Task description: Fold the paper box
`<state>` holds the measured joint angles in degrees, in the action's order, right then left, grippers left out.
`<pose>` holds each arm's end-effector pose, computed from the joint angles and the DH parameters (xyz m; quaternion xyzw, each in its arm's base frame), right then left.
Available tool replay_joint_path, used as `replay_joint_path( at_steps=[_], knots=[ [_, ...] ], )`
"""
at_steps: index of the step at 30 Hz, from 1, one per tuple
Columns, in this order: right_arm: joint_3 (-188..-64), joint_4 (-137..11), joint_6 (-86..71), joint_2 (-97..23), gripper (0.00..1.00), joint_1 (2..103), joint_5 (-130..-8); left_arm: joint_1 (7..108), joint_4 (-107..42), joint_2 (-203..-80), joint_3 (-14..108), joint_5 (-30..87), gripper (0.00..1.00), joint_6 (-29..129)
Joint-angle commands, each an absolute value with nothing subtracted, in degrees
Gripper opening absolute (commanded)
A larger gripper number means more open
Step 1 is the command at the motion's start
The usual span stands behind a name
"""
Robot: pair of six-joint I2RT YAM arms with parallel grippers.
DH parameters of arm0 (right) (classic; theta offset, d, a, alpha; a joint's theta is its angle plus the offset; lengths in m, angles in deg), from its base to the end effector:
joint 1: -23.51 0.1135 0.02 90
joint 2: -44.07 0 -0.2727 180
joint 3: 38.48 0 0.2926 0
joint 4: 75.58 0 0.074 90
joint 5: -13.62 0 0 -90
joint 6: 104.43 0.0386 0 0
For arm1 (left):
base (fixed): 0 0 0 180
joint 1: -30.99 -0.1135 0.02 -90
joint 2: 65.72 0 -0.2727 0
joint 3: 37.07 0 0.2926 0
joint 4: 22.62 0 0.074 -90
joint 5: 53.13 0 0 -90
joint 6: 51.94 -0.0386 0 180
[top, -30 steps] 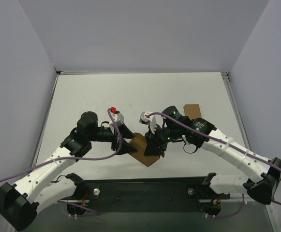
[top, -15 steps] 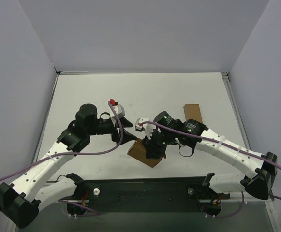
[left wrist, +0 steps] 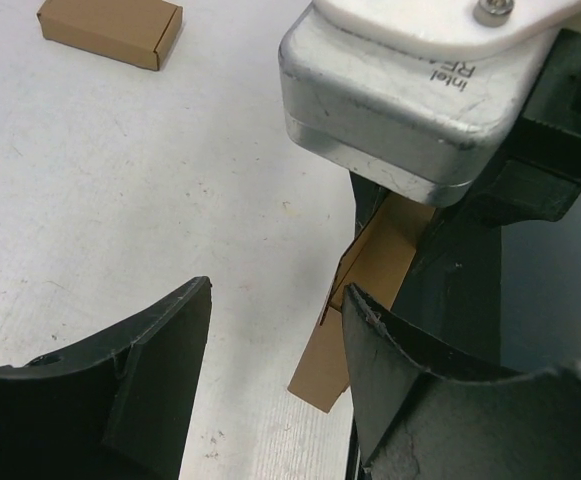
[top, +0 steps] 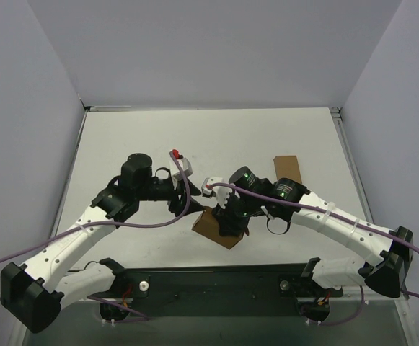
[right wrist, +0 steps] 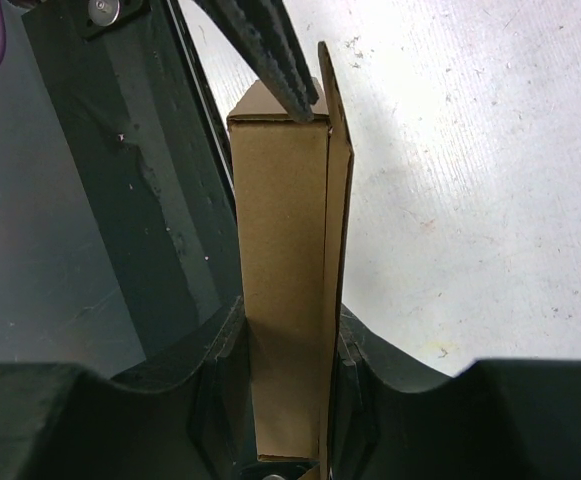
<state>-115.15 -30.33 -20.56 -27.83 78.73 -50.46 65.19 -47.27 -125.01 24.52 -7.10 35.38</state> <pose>0.1627 0.2639 0.3265 -0.5323 0.7132 0.3548 0.2867 0.2060 -0.1724 0.3210 0.4414 0.6649 -0.4395 0.4123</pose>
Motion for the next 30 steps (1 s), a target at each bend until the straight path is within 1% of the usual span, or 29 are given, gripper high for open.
replay_joint_path(
  at_steps=[1,9,14,19,25,30],
  knots=[
    [-117.11,-29.11,-21.2,-28.26,0.16,79.05,-50.98,65.62,-46.49,-125.23,27.49,-9.01,0.64,34.8],
    [-117.46,-29.03,-21.2,-28.97,0.16,79.14,-50.89,65.88,-44.47,-126.37,27.58,-10.07,0.63,35.77],
    [-117.46,-28.94,-21.11,-29.32,0.15,79.32,-50.89,66.06,-43.94,-126.55,27.76,-10.51,0.57,36.21],
    [-117.46,-28.85,-21.11,-29.32,0.15,79.32,-51.15,66.41,-44.2,-126.98,27.67,-10.86,0.56,36.12],
    [-117.46,-28.85,-21.11,-29.23,0.15,79.4,-51.33,66.59,-44.73,-127.42,27.76,-11.04,0.48,35.6],
    [-117.55,-28.85,-21.2,-29.5,0.15,79.49,-52.29,66.76,-44.56,-127.69,27.84,-11.3,0.35,35.69]
  ],
)
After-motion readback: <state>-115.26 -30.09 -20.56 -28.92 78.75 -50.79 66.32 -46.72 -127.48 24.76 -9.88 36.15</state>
